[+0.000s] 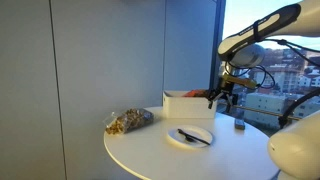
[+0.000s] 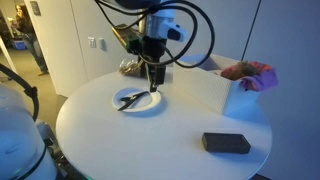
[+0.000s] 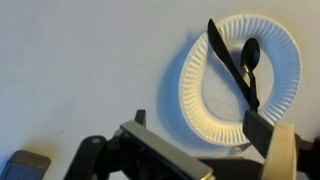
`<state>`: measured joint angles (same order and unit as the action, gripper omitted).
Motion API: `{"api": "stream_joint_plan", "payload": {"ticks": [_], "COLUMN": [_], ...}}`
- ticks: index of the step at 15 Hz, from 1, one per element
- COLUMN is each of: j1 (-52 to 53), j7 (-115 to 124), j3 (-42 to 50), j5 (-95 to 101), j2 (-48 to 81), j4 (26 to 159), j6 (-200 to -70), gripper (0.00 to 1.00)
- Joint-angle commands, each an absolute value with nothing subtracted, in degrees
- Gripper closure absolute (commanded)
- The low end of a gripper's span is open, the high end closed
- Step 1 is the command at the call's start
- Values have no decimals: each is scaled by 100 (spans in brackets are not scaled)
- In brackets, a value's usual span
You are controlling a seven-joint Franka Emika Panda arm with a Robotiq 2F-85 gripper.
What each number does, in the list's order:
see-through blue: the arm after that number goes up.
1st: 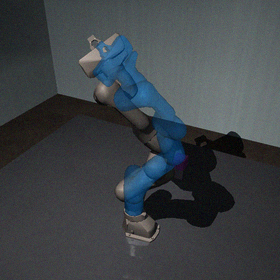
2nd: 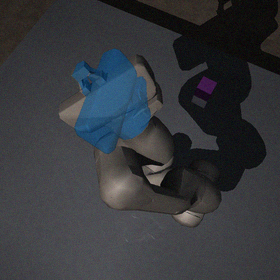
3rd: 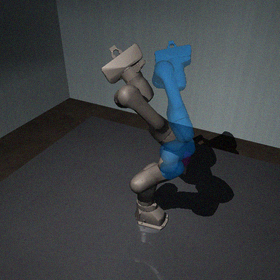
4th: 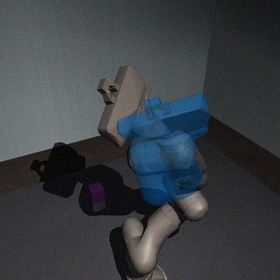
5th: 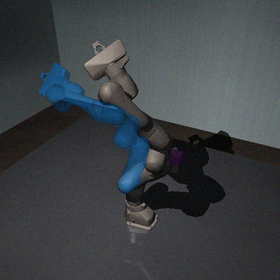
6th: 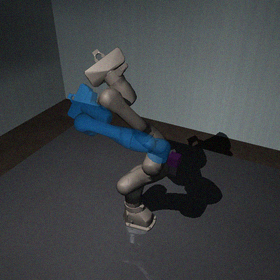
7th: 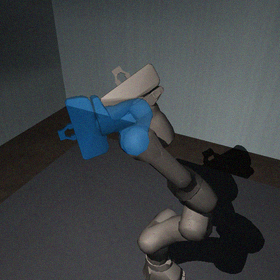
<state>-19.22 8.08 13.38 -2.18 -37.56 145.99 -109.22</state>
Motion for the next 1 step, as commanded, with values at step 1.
{"api": "stream_joint_plan", "payload": {"ticks": [1], "j1": [-1926], "j7": [805], "j3": [1334], "j5": [-221], "j2": [-3753], "j4": [14581], "j6": [-10913], "gripper": [0]}}
